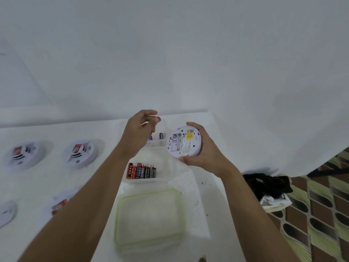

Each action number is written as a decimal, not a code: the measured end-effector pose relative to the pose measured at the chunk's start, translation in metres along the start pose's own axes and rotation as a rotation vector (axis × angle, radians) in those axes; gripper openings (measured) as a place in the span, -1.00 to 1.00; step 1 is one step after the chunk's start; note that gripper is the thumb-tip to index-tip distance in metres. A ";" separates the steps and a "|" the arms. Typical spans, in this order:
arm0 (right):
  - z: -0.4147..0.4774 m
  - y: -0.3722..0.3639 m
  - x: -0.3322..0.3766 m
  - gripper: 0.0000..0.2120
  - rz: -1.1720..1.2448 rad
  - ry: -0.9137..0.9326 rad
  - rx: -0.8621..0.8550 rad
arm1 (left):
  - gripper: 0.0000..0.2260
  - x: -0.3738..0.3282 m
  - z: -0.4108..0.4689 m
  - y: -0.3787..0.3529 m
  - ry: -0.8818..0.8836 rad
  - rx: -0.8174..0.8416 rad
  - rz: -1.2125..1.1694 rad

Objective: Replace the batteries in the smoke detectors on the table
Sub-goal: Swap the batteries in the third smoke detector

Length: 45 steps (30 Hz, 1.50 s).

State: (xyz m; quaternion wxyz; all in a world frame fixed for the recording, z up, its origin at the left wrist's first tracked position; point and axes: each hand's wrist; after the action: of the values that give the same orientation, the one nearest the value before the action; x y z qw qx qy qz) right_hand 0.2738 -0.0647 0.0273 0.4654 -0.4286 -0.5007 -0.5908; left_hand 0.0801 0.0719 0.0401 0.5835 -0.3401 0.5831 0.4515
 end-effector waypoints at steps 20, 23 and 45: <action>-0.017 -0.011 0.006 -0.16 0.051 0.031 0.041 | -0.85 -0.014 -0.052 -0.010 -0.051 0.059 -0.017; -0.018 -0.014 0.009 -0.16 0.055 0.036 0.027 | -0.91 -0.007 -0.057 -0.016 -0.073 0.052 -0.008; 0.001 -0.017 0.005 -0.19 0.021 -0.013 0.019 | -0.94 0.019 -0.049 -0.023 -0.152 0.047 0.230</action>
State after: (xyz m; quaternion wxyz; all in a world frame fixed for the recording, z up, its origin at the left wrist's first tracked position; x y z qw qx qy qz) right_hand 0.2566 -0.0631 0.0289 0.4723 -0.4331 -0.5046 -0.5785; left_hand 0.0813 0.0209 0.0139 0.5781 -0.2224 0.5828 0.5260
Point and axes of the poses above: each hand's wrist, its own z-axis towards the middle knuckle, its own y-axis out of the back of the hand, x = y × z, and after that the axes turned 4 degrees about y, right-handed
